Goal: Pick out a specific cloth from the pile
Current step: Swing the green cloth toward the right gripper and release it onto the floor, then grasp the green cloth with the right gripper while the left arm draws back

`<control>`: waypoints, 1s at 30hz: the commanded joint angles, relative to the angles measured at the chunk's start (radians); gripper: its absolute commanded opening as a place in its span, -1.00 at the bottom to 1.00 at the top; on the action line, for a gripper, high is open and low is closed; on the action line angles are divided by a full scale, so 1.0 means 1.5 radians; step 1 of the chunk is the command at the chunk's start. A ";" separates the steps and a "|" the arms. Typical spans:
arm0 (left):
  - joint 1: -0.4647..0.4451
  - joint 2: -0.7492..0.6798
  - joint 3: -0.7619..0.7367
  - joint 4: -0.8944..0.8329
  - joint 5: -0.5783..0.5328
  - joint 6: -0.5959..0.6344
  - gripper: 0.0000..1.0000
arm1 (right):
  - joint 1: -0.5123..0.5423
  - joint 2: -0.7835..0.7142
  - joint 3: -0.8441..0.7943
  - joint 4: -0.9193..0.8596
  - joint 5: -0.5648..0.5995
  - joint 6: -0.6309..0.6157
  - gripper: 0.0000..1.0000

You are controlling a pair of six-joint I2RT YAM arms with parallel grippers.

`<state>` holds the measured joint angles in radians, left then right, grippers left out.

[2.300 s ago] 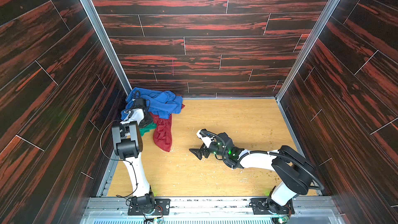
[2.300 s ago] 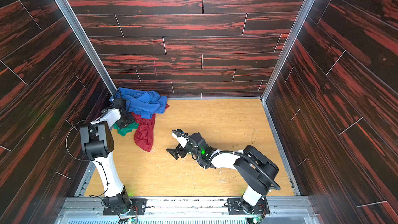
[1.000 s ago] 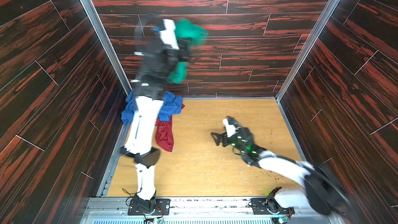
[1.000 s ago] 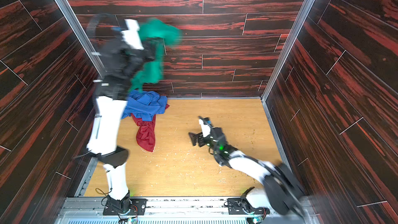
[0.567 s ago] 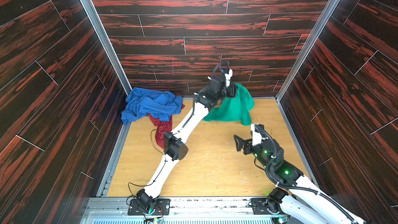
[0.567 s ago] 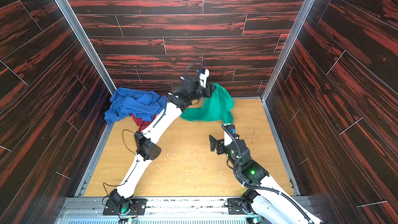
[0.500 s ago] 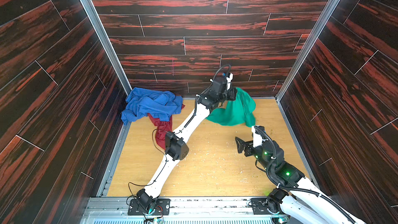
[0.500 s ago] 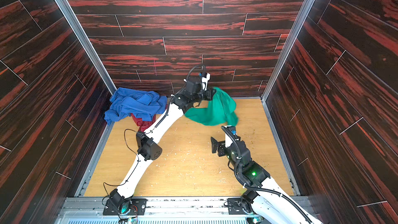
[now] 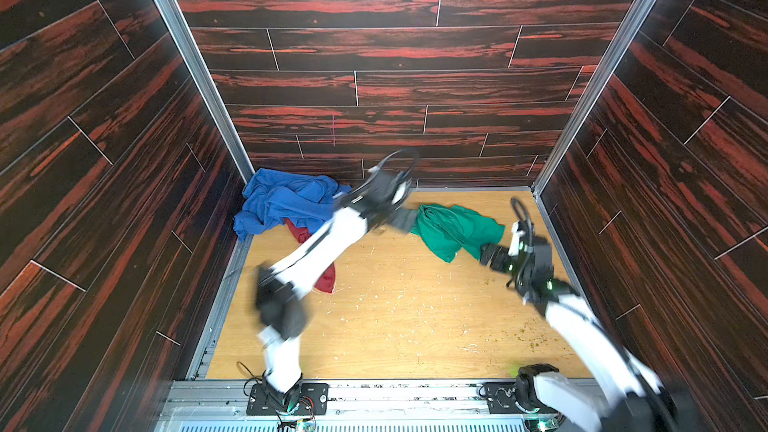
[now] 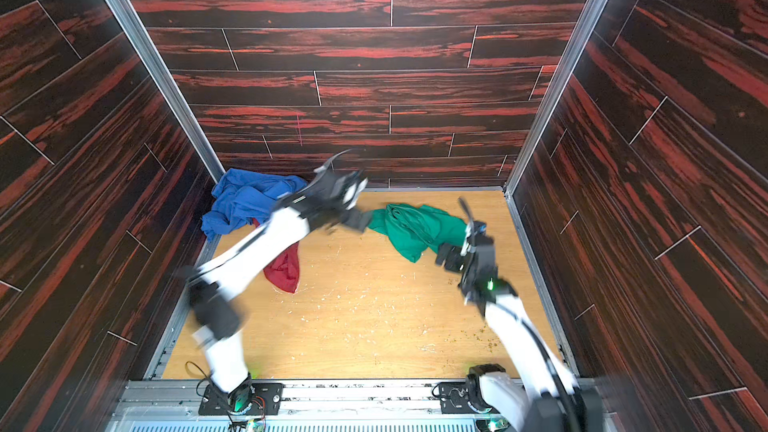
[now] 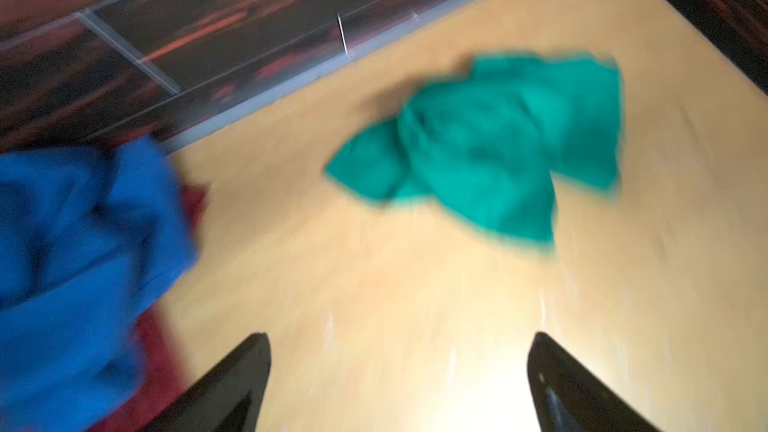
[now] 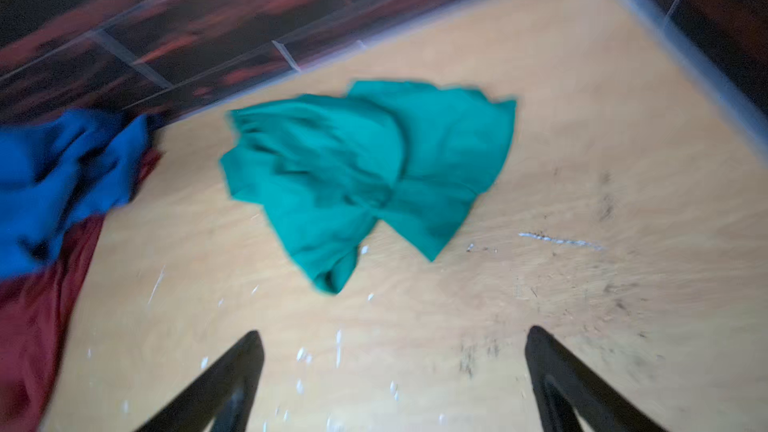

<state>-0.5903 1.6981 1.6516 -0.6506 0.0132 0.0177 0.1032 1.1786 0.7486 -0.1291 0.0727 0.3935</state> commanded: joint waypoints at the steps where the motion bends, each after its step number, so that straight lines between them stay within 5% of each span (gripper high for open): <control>1: -0.004 -0.150 -0.152 0.021 0.137 0.161 0.98 | -0.054 0.129 0.066 0.035 -0.135 0.038 0.97; 7: 0.001 -0.269 -0.321 0.154 0.141 0.257 0.98 | -0.117 0.366 0.252 0.015 -0.072 0.012 0.89; 14: 0.001 -0.271 -0.391 0.275 0.146 0.216 0.98 | -0.119 0.564 0.480 -0.119 -0.008 -0.056 0.82; 21: 0.000 -0.291 -0.383 0.284 0.202 0.188 0.98 | -0.119 0.713 0.671 -0.247 -0.027 -0.094 0.71; 30: -0.001 -0.304 -0.394 0.295 0.196 0.177 0.98 | -0.114 0.728 0.657 -0.254 -0.075 -0.088 0.42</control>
<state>-0.5938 1.2690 1.0645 -0.2230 0.2932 0.2790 -0.0757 2.2379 1.7462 -0.4728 -0.0036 0.2676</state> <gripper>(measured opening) 0.988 0.720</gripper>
